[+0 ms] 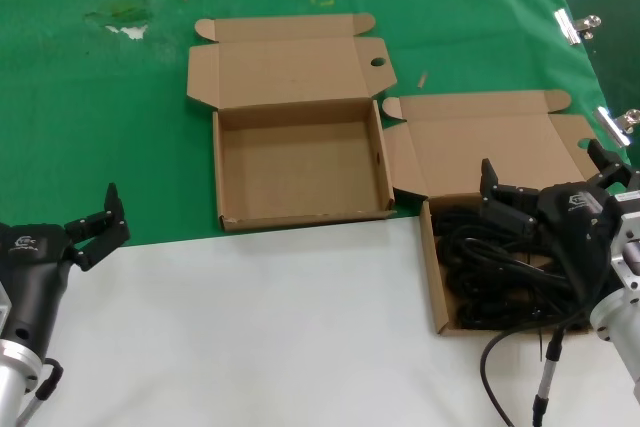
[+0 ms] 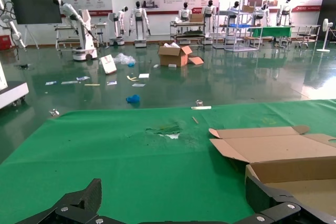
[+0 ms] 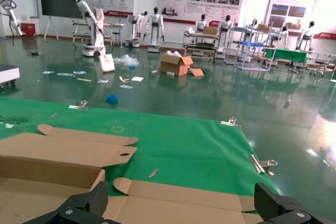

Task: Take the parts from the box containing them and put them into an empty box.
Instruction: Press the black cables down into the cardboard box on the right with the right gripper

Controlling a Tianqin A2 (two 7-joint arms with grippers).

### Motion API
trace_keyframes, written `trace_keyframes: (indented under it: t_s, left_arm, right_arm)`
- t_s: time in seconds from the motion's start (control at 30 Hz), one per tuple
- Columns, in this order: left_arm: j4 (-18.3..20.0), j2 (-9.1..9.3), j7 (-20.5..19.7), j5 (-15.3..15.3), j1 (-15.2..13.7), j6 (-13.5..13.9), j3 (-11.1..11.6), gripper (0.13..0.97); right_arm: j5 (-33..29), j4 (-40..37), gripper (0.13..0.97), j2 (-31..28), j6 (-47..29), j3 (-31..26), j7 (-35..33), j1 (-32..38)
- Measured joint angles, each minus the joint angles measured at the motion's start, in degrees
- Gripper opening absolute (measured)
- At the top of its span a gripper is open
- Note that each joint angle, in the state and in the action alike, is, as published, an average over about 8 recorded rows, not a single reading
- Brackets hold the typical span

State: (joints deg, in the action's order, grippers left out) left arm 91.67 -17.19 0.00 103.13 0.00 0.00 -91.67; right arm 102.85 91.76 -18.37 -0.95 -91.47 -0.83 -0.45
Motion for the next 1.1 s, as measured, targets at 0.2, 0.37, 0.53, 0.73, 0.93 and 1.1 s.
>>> trace_keyframes:
  t_s: [0.2, 0.37, 0.53, 0.73, 0.93, 1.1]
  left_arm:
    - [0.0, 0.0, 0.0, 0.0, 0.0, 0.0, 0.0, 0.966]
    - [0.0, 0.0, 0.0, 0.0, 0.0, 0.0, 0.0, 0.966]
    - [0.0, 0.0, 0.0, 0.0, 0.0, 0.0, 0.0, 0.966]
    - [0.0, 0.0, 0.0, 0.0, 0.0, 0.0, 0.0, 0.966]
    - [0.0, 0.0, 0.0, 0.0, 0.0, 0.0, 0.0, 0.966]
    - [0.0, 0.0, 0.0, 0.0, 0.0, 0.0, 0.0, 0.966]
  right_arm:
    - [0.0, 0.0, 0.966, 0.0, 0.0, 0.0, 0.0, 0.0]
    - [0.0, 0.0, 0.966, 0.0, 0.0, 0.0, 0.0, 0.0]
    - [0.0, 0.0, 0.966, 0.0, 0.0, 0.0, 0.0, 0.0]
    - [0.0, 0.0, 0.966, 0.0, 0.0, 0.0, 0.0, 0.0]
    - [0.0, 0.0, 0.966, 0.0, 0.0, 0.0, 0.0, 0.0]
    - [0.0, 0.0, 0.966, 0.0, 0.0, 0.0, 0.0, 0.0]
